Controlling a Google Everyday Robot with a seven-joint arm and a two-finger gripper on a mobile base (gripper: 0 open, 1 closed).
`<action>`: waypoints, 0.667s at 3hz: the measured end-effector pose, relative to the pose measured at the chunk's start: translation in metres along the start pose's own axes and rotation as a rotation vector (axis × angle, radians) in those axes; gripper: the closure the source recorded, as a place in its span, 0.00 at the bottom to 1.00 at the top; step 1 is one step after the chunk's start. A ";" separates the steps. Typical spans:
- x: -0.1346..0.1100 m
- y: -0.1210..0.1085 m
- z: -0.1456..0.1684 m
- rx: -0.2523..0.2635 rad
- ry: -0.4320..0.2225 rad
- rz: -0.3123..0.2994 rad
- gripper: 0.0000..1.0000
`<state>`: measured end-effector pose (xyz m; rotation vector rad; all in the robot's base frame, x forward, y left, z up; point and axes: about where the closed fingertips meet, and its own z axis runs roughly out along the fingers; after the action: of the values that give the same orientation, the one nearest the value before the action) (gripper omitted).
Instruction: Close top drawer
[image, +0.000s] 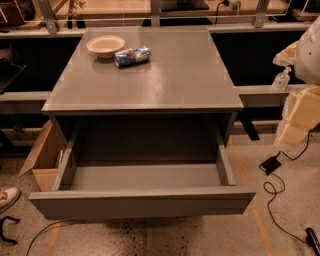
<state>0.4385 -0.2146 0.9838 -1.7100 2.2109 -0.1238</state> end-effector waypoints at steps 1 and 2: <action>0.000 0.000 0.000 0.000 0.000 0.000 0.00; 0.001 0.018 0.006 -0.026 0.028 0.013 0.00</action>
Offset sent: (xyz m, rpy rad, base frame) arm -0.0364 0.0090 -0.0318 -0.0403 0.1076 -0.0339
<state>0.4239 -0.2103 0.9729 -1.7175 2.2529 -0.1170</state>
